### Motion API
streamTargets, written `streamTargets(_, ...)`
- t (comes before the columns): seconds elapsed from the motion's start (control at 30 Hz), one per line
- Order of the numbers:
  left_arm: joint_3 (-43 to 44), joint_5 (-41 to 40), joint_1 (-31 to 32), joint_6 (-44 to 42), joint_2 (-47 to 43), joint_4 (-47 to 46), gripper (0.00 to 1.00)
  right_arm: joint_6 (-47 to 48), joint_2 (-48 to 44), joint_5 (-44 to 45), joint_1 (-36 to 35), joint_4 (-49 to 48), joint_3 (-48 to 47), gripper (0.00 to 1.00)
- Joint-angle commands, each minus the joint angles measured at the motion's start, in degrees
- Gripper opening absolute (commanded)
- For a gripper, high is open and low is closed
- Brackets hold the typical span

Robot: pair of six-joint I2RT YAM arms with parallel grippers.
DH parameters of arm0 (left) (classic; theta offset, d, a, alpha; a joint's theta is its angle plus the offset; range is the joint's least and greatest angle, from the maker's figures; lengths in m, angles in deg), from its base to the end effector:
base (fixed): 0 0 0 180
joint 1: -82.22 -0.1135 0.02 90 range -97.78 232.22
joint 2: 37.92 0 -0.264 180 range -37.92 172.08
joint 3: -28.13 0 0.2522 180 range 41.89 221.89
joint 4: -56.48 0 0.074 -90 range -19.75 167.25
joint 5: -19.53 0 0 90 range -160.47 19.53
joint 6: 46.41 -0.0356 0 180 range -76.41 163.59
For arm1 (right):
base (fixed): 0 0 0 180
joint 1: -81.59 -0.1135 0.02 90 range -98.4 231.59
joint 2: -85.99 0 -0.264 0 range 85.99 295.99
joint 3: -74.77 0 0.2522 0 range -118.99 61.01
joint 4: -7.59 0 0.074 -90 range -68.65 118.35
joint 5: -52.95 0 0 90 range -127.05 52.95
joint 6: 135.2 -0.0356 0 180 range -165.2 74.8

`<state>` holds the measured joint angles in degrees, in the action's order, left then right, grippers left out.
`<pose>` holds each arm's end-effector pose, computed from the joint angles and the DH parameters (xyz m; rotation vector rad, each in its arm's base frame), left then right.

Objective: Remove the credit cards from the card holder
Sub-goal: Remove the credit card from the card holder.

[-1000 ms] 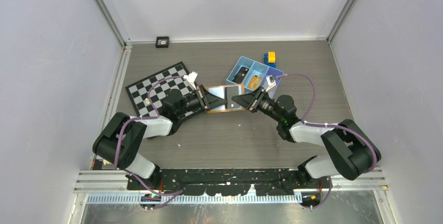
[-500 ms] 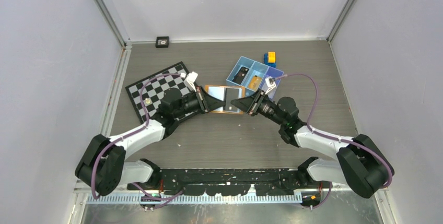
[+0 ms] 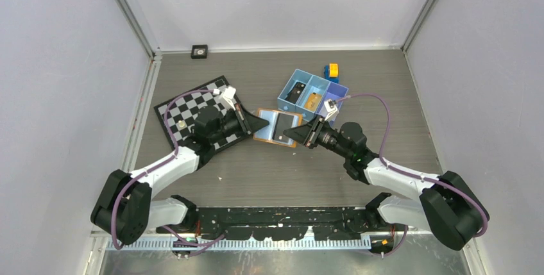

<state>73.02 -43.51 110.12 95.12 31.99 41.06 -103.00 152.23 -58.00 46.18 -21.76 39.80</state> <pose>0.2241 -0.1369 0.2371 -0.0123 1.9452 -1.3810 0.1853 0.1473 0.2206 0.0339 1.8380 1.5014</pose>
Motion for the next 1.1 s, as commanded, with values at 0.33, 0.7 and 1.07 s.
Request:
streamTargets(0.33, -2.2, 9.3, -1.0, 5.3, 2.5, -13.3, 0.36, -0.5, 0.5, -2.1, -0.4, -4.9, -1.5, 0.00)
streamTargets(0.7, 0.7, 11.5, 1.7, 6.0, 8.8, -13.3, 0.30, -1.1, 0.7, -2.8, -0.5, -6.1, -1.4, 0.00)
streamTargets(1.07, -0.6, 11.6, -0.5, 12.2, 11.7, -22.8, 0.00, -0.8, -0.7, -0.8, -0.2, -2.9, -2.1, 0.00)
